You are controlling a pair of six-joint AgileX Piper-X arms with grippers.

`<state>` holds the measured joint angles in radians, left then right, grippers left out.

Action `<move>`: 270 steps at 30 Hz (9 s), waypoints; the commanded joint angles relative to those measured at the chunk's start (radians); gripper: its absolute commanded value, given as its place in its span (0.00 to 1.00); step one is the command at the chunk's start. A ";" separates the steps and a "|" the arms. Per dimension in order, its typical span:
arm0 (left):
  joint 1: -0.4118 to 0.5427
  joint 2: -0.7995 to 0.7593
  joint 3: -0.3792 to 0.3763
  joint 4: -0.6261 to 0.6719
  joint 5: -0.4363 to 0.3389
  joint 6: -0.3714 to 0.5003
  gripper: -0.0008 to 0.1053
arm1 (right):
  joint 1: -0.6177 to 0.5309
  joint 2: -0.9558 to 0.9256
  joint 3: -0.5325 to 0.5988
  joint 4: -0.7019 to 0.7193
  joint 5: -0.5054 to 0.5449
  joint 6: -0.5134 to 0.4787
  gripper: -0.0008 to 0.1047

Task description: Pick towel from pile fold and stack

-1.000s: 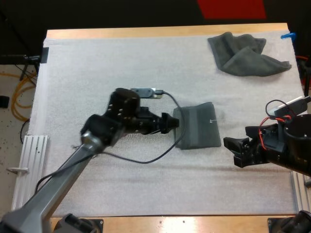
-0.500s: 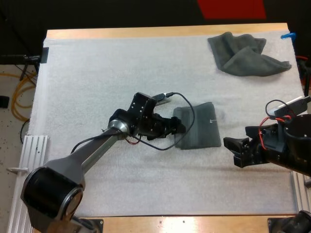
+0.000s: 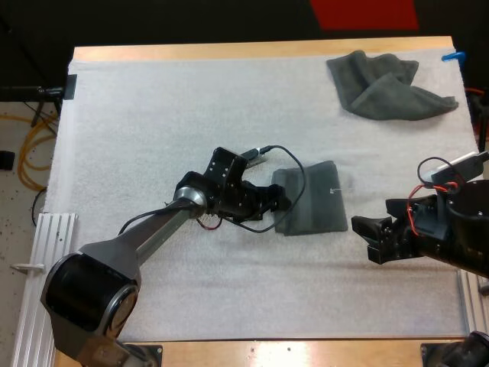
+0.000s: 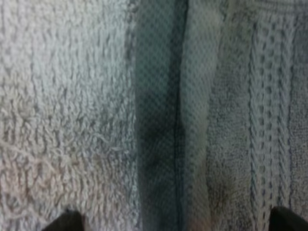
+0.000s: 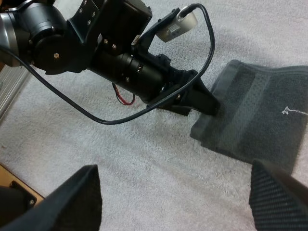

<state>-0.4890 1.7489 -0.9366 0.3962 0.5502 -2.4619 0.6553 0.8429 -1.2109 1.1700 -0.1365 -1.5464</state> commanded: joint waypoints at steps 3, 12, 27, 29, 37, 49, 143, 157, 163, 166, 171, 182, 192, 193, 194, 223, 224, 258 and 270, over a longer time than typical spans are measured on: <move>-0.004 0.016 0.000 0.002 -0.023 -0.010 0.71 | -0.001 -0.001 -0.008 -0.007 0.005 -0.001 0.61; -0.051 0.016 -0.002 0.002 -0.090 -0.033 0.71 | -0.001 -0.001 -0.008 -0.007 0.002 -0.001 0.61; -0.161 0.068 -0.089 -0.016 -0.052 -0.095 0.71 | -0.001 -0.001 -0.008 -0.007 -0.002 -0.001 0.61; -0.165 0.086 -0.119 0.021 -0.059 -0.098 0.70 | -0.001 -0.001 -0.008 -0.007 -0.002 0.001 0.61; -0.173 0.095 -0.143 0.003 -0.042 -0.098 0.65 | -0.001 -0.001 -0.008 -0.007 -0.002 0.001 0.61; -0.179 0.095 -0.143 0.002 -0.033 -0.081 0.01 | -0.001 -0.001 -0.008 -0.007 -0.002 0.001 0.61; 0.725 -0.069 -0.434 0.624 -0.656 0.977 0.37 | -0.001 -0.001 -0.008 -0.122 -0.049 0.025 0.61; 0.725 0.012 -0.427 0.755 -0.607 0.967 0.74 | -0.001 -0.001 -0.008 -0.135 -0.088 0.025 0.61; 0.725 0.102 -0.394 0.777 -0.513 0.960 0.74 | -0.001 -0.001 -0.008 -0.199 -0.115 0.025 0.61; 0.725 0.136 -0.374 0.751 -0.517 0.960 0.74 | -0.001 -0.001 -0.008 -0.205 -0.115 0.025 0.61; 0.725 0.167 -0.369 0.732 -0.514 0.955 0.74 | -0.001 -0.001 -0.008 -0.205 -0.115 0.030 0.61; 0.725 0.068 -0.477 0.628 -0.509 0.928 0.74 | -0.001 0.003 -0.008 -0.205 -0.115 0.032 0.61; 0.718 0.150 -0.482 0.523 -0.442 0.863 0.74 | -0.001 0.003 -0.005 -0.202 -0.115 0.032 0.61; 0.716 0.160 -0.482 0.524 -0.441 0.863 0.74 | -0.001 0.003 -0.005 -0.202 -0.115 0.032 0.61; 0.711 0.175 -0.482 0.524 -0.441 0.863 0.74 | -0.001 0.003 -0.005 -0.202 -0.115 0.034 0.61; 0.622 -0.300 -0.561 0.655 -0.263 0.926 0.74 | -0.013 0.098 -0.005 -0.219 -0.071 0.041 0.61; 0.609 -0.321 -0.561 0.655 -0.263 0.926 0.74 | -0.026 0.117 -0.005 -0.233 -0.063 0.031 0.61; 0.516 -0.577 -0.552 0.712 -0.338 0.970 0.74 | -0.771 0.146 -0.005 -0.269 -0.084 -0.351 0.61; 0.516 -0.945 -0.309 0.670 -0.358 0.970 0.74 | -0.484 -0.043 -0.003 -0.201 0.084 -0.315 0.61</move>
<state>0.0324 0.8253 -1.2538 1.0843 0.2050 -1.4965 0.1693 0.8149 -1.2109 0.9695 -0.0601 -1.8641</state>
